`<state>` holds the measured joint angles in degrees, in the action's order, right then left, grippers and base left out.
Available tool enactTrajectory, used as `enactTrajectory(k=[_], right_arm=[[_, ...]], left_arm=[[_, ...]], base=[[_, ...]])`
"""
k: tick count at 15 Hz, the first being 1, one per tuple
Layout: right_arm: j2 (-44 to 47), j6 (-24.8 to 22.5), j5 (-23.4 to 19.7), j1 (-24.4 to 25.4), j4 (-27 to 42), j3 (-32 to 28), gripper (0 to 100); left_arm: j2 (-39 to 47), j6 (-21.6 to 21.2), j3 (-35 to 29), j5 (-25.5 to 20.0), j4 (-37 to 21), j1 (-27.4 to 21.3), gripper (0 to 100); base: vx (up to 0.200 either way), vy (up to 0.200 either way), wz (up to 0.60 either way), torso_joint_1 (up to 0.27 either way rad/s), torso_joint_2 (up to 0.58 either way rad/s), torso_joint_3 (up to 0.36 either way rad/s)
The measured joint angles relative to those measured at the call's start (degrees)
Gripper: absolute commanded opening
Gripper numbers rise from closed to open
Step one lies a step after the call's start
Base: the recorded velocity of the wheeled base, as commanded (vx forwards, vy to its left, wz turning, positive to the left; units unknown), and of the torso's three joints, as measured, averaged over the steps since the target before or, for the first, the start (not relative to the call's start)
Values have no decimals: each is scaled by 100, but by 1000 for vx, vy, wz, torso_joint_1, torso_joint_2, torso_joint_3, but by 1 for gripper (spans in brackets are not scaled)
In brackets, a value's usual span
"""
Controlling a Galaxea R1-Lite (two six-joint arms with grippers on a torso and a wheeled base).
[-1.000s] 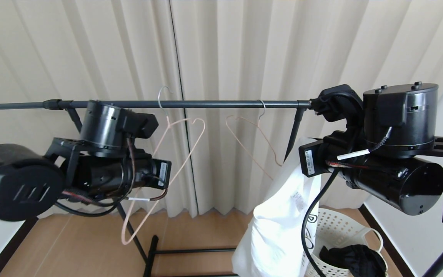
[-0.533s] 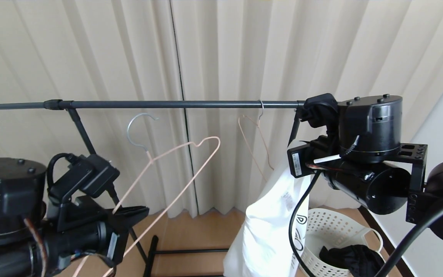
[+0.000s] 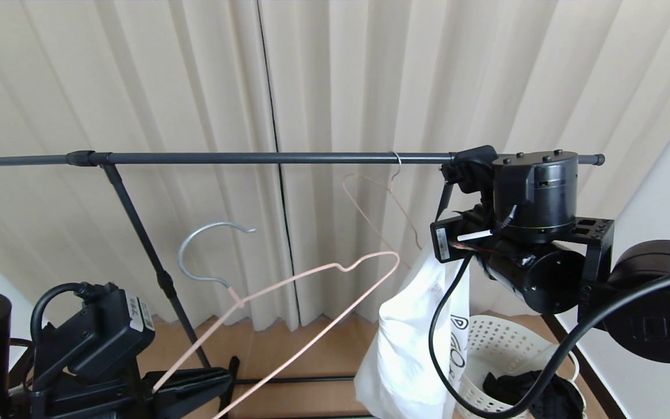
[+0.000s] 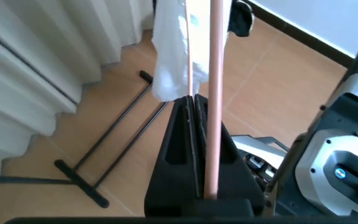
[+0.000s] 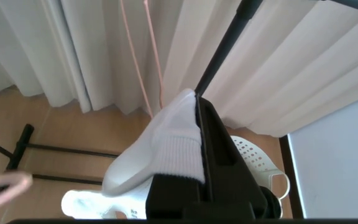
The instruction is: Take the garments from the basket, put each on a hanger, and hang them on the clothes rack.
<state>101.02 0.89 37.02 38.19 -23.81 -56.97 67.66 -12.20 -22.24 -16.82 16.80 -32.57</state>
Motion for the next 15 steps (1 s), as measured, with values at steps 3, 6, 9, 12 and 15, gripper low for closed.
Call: enactTrajectory(k=[3,6,9,12,15], right_arm=[[49,4,0,-57,-9,-39,0],[71,6,0,-62,-84,-44,0],[73,9,-2,-60,-85,-30,0],[44,9,4,-24,-82,-6,0],[-9,4,99,128,-77,60,0]], left_arm=[[111,11,-44,-52,9,-278,0],[401,128,-130,-59,340,-507,0],[759,340,-215,-57,763,-700,0],[1076,462,-364,-41,873,-750,0],[1362,652,-618,-15,887,-750,0]], base=[[0,0,0,0,0,0],[0,0,0,0,0,0],[0,0,0,0,0,0],[0,0,0,0,0,0],[0,0,0,0,0,0]])
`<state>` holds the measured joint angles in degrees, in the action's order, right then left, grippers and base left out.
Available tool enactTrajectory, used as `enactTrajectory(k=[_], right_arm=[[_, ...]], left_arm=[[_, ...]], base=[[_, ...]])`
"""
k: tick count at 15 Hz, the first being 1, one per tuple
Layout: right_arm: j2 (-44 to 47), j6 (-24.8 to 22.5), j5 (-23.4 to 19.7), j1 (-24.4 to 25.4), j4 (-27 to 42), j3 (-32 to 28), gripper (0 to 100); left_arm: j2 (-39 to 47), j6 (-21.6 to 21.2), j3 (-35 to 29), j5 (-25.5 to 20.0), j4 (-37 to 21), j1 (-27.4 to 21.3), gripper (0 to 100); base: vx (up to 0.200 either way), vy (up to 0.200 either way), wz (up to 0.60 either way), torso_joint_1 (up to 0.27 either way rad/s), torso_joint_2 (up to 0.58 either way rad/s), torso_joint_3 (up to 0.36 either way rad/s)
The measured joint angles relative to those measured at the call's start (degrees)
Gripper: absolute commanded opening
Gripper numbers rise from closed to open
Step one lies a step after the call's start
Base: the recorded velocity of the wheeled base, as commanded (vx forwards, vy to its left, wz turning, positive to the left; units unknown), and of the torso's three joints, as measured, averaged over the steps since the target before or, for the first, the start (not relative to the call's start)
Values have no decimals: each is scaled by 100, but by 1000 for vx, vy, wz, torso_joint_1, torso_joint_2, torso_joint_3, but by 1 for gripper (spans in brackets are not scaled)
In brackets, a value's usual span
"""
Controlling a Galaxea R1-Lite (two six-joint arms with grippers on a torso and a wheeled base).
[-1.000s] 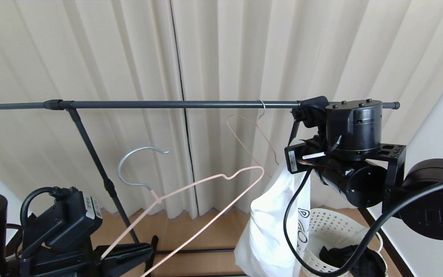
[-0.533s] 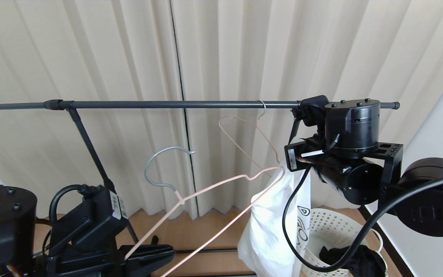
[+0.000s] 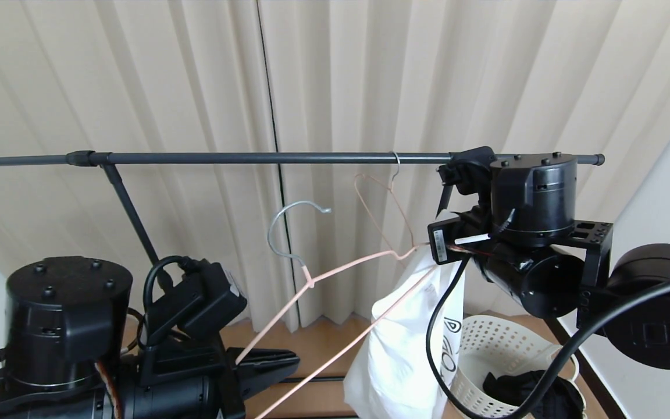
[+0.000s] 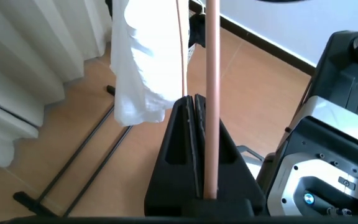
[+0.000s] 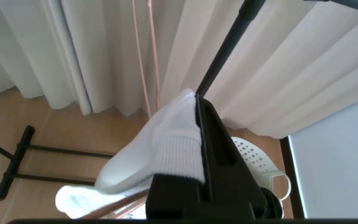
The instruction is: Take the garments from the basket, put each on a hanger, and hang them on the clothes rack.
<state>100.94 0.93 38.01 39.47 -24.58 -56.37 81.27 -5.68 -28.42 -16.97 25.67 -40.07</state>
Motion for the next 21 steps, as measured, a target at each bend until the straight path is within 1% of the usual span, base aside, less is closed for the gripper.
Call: enactTrajectory(k=[3,7,18,21], right_arm=[[-78,-104,28,178,-5,130,0],[-144,-117,101,501,-9,273,0],[-227,-83,521,1653,-18,425,0],[-251,-85,536,1910,-279,445,0]], left_arm=[[211,183,-197,83,148,16,0],[491,213,-265,351,492,17,0],[642,224,-276,373,497,20,0],[640,227,-273,375,486,16,0]], base=[[0,0,0,0,0,0],[0,0,0,0,0,0],[0,0,0,0,0,0],[0,0,0,0,0,0]])
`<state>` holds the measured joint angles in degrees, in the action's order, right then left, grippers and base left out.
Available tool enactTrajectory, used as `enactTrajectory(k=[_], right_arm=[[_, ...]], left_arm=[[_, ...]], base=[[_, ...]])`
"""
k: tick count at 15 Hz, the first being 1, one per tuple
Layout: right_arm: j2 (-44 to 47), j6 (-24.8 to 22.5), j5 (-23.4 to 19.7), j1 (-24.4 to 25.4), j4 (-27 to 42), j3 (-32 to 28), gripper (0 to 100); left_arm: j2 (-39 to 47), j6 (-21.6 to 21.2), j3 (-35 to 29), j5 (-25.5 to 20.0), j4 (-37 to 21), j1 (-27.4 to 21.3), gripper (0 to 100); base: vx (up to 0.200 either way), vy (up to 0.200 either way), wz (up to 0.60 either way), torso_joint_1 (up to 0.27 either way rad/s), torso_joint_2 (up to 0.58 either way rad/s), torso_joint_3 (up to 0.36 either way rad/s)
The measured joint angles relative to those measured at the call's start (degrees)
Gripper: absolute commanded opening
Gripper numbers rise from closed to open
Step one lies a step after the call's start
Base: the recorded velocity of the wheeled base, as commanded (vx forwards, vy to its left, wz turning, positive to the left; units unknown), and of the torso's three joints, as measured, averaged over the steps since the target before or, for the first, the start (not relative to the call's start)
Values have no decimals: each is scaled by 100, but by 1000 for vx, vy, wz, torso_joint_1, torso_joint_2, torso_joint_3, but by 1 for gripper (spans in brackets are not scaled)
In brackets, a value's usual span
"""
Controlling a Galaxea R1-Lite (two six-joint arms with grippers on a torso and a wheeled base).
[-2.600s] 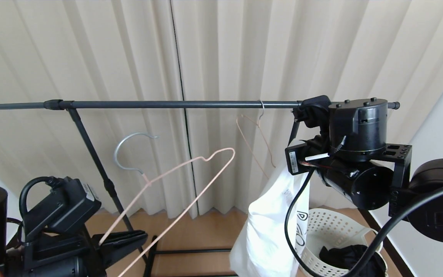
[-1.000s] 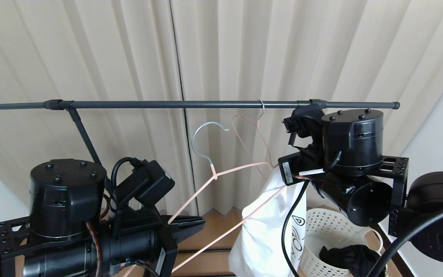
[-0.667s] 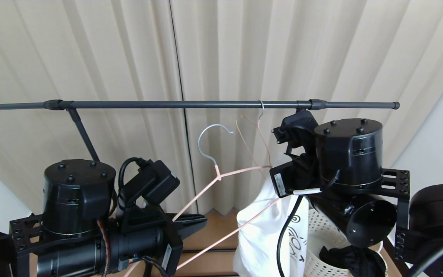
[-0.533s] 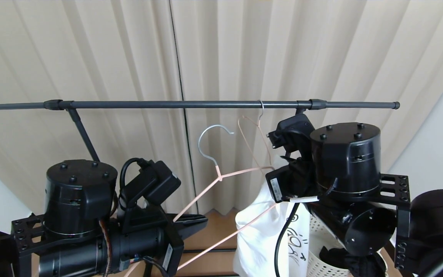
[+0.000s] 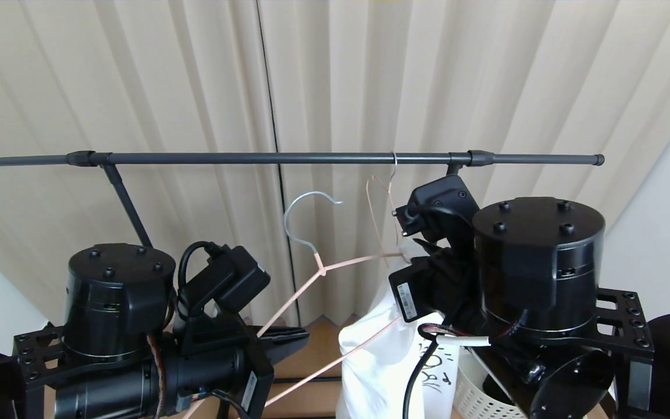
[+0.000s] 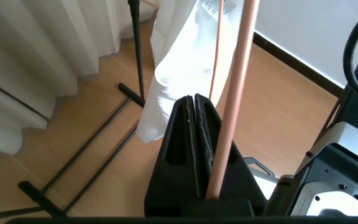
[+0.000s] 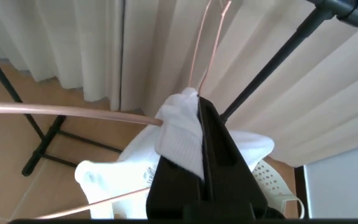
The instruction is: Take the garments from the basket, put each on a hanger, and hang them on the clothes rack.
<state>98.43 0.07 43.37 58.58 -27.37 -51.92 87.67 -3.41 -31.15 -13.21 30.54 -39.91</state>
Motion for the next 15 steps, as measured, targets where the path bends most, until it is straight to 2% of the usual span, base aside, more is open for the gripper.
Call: enactTrajectory(k=[2,6,9,11,15], right_arm=[[-27,17,-185,140,-77,0,0],[-79,37,-144,169,-62,-30,0],[-105,48,-126,151,-77,-45,0],[-111,171,-108,160,-84,-85,0],[-91,299,-134,283,-88,-152,0]], left_arm=[[17,-4,-33,-20,99,0,0],[46,5,-13,55,94,1,0],[74,286,-11,156,354,15,0],[140,336,-44,339,477,15,0],[235,344,-29,380,595,1,0]], base=[[0,0,0,0,0,0],[0,0,0,0,0,0],[0,0,0,0,0,0],[0,0,0,0,0,0],[0,0,0,0,0,0]])
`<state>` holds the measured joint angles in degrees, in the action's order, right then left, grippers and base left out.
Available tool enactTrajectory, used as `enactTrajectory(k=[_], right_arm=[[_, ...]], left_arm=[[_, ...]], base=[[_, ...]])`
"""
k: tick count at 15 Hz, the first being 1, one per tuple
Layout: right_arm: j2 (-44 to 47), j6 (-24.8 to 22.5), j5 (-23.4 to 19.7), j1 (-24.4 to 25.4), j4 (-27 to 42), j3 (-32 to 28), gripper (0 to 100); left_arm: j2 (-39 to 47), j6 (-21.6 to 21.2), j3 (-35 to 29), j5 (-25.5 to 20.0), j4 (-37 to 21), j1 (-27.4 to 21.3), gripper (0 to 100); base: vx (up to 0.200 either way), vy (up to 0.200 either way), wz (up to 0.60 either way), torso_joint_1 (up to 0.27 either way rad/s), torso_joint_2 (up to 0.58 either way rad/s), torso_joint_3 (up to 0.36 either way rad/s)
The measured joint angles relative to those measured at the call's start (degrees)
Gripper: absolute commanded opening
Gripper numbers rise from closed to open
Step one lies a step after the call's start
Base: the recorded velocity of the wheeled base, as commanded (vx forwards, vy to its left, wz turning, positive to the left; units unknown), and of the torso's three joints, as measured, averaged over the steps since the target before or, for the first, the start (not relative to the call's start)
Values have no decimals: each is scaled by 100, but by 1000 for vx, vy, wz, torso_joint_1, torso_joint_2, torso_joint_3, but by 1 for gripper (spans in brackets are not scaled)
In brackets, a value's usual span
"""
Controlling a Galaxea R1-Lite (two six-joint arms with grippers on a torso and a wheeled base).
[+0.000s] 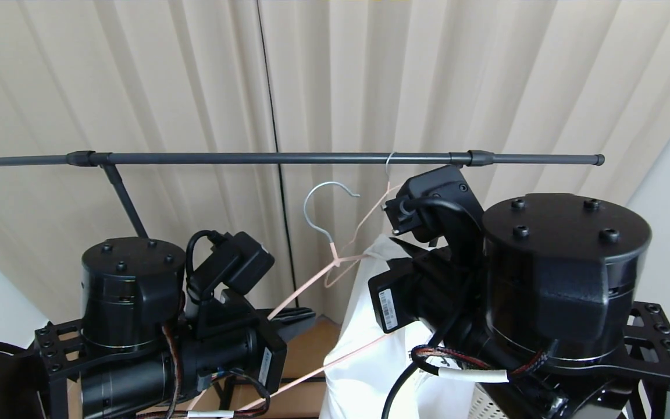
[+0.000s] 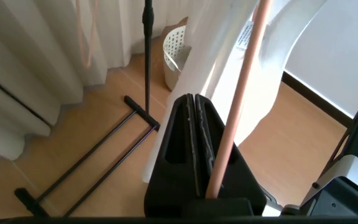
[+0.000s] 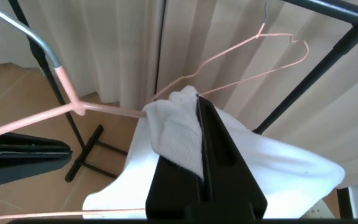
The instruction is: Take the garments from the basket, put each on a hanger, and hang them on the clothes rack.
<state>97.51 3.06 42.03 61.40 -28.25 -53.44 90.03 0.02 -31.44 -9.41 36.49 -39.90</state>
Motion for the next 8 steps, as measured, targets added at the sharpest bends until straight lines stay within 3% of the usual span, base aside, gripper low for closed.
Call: enactTrajectory(k=[8], right_arm=[[17,123,11,15,-266,-116,0]], left_arm=[[18,-10,55,11,13,-52,0]], base=[[0,0,0,0,0,0]])
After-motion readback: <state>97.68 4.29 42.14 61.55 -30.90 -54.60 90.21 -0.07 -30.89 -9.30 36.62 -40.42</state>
